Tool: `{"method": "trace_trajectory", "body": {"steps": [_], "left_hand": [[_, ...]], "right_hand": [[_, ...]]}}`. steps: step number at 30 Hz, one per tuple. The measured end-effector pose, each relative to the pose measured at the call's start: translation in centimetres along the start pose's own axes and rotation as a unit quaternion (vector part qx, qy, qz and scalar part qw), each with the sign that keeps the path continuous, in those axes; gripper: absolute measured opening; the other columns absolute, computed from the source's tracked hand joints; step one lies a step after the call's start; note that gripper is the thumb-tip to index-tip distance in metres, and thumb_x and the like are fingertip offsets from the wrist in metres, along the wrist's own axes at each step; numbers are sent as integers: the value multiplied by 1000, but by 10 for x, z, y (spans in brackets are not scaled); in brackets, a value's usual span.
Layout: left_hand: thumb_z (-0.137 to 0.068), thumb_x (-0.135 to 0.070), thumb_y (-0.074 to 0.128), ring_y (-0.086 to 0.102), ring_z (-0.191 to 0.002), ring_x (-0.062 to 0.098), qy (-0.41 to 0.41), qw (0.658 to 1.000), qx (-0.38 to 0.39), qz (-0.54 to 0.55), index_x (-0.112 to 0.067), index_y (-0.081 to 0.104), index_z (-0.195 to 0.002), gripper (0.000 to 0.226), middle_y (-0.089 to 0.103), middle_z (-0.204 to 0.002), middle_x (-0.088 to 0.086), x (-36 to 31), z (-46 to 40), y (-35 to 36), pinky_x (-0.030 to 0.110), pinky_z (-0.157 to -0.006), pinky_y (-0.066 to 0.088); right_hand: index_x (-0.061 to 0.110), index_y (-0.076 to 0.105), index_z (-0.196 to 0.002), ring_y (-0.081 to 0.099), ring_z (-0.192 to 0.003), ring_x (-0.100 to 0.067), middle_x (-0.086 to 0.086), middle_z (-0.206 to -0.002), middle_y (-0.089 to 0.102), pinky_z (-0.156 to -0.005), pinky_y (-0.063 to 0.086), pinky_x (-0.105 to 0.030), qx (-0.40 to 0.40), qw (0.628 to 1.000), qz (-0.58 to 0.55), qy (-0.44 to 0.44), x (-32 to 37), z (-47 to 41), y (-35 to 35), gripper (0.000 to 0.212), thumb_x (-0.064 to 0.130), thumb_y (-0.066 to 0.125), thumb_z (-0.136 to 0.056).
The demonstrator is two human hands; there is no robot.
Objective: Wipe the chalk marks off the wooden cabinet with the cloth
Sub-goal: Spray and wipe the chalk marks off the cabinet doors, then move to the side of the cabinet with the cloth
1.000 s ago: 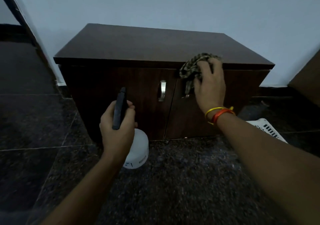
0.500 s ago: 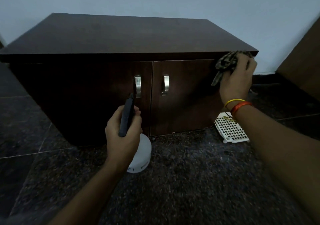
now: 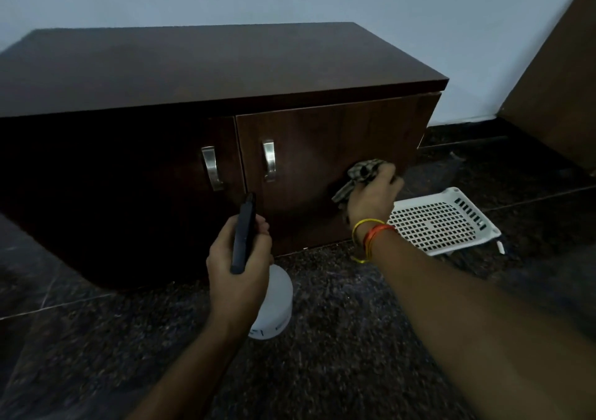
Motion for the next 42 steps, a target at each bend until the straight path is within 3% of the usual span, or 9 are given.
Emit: {"method": "trace_trajectory", "body": {"steps": [5,10,14,18,22,26,33,38,42], "left_hand": [[-97,-7,54,57,-68,16,-4,1000,13,-19,-24,62,-97,19,61,-82,-1,7,2,8,29,-63,49],[-98,-8,55,55,-71,28,-17,1000,14,-21,-25,62,-96,18,57,-79,4,14,5,17,49,-66,47],[-98,-6,54,56,-70,16,-30,999,17,-11,-18,62,-102,15,59,-83,-2,18,6,31,40,-66,49],[-97,-8,55,59,-76,14,-32,999,21,2,-15,62,-108,15,61,-90,0,15,3,50,34,-69,50],[-97,-18,59,59,-76,10,-13,999,44,-6,-21,60,-107,11,58,-83,-6,4,-4,80,36,-72,53],[-95,-23,62,61,-87,11,-1,997,81,-1,-16,55,-115,22,58,-93,-5,-7,-5,123,35,-80,52],[-93,-13,64,54,-94,12,4,990,142,-7,-16,46,-113,27,49,-95,-6,-11,-20,218,30,-86,45],[-91,-18,63,53,-94,25,18,985,169,-40,-23,42,-112,29,46,-105,8,0,-42,288,47,-85,47],[-93,-15,64,53,-102,31,8,985,159,-63,-25,42,-113,31,44,-109,6,21,-64,331,48,-92,46]], "right_hand": [[-1,42,-122,48,-106,-43,-25,-128,38,-86,28,-29,49,998,22,37,-14,12,10,39,-1,51,-84],[4,52,-113,52,-106,-39,-23,-117,52,-88,41,-36,136,988,17,64,-32,12,15,32,8,59,-83],[9,58,-108,58,-104,-32,-16,-107,64,-82,44,-31,174,980,4,92,-36,6,6,27,13,63,-82],[11,62,-104,60,-98,-29,-15,-102,66,-67,33,-20,192,977,-11,93,-39,-1,-11,23,13,65,-81],[12,63,-101,62,-97,-29,-14,-100,68,-74,41,-25,182,978,-5,102,-47,-17,-36,23,14,66,-79],[13,63,-104,61,-99,-29,-13,-104,67,-82,46,-30,167,980,11,109,-56,-47,-71,26,17,67,-79],[19,62,-91,63,-93,-30,-9,-89,65,-85,51,-39,115,985,-8,127,-95,-118,-119,20,11,69,-74],[20,64,-93,63,-94,-29,-11,-97,68,-86,52,-40,101,989,8,110,-123,-173,-131,18,15,71,-76],[18,60,-97,60,-95,-30,-8,-96,64,-86,50,-40,88,991,24,102,-150,-210,-132,19,11,65,-81]]}}
Point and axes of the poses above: each hand's wrist, its own z-axis away from the middle knuckle, its own y-axis out of the palm, x = y × z, the point moved 5 cm from there along -z, towards the middle knuckle
